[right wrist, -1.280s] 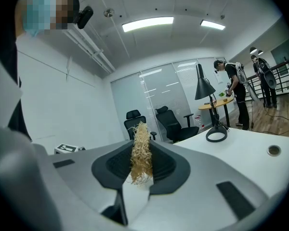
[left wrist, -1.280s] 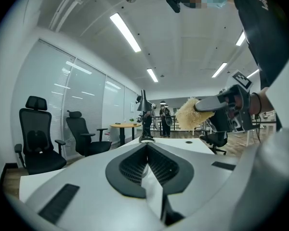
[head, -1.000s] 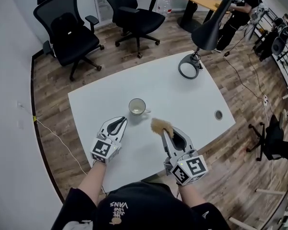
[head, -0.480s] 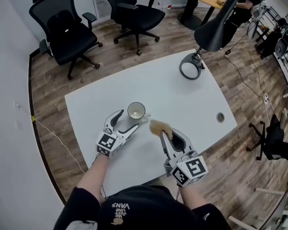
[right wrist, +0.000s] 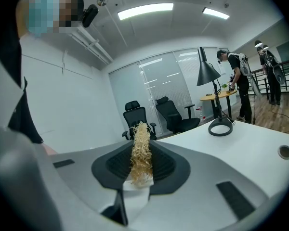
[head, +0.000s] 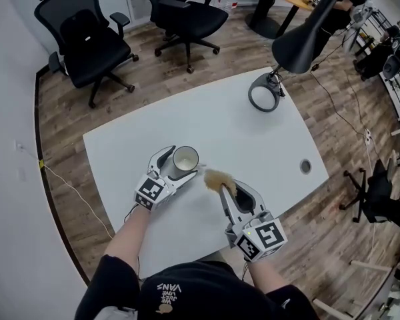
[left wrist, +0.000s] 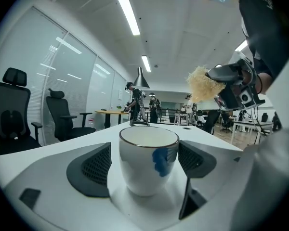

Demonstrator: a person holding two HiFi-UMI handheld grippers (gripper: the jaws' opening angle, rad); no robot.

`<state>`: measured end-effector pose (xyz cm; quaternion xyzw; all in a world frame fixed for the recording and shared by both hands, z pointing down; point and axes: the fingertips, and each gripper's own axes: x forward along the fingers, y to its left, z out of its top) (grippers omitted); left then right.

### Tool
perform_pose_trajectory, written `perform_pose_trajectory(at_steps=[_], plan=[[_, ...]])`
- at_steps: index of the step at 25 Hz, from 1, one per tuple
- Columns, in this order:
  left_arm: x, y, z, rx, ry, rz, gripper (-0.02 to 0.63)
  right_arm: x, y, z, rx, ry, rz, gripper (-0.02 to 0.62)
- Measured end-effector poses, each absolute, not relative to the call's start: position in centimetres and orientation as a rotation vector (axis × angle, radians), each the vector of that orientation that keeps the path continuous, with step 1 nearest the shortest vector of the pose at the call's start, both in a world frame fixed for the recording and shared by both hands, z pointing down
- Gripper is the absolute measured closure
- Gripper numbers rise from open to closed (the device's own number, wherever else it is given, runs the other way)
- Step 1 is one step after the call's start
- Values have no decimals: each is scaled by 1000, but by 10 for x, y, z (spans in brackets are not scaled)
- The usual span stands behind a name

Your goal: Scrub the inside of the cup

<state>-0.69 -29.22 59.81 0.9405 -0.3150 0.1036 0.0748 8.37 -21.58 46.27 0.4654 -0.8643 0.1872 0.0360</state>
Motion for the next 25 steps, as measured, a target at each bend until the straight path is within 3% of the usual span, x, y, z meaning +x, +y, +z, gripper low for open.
perform_pose_trajectory(at_steps=[25], plan=[[24,-306,612,2854,-707,449,184,100,-225,475,1463,-2618,606,514]])
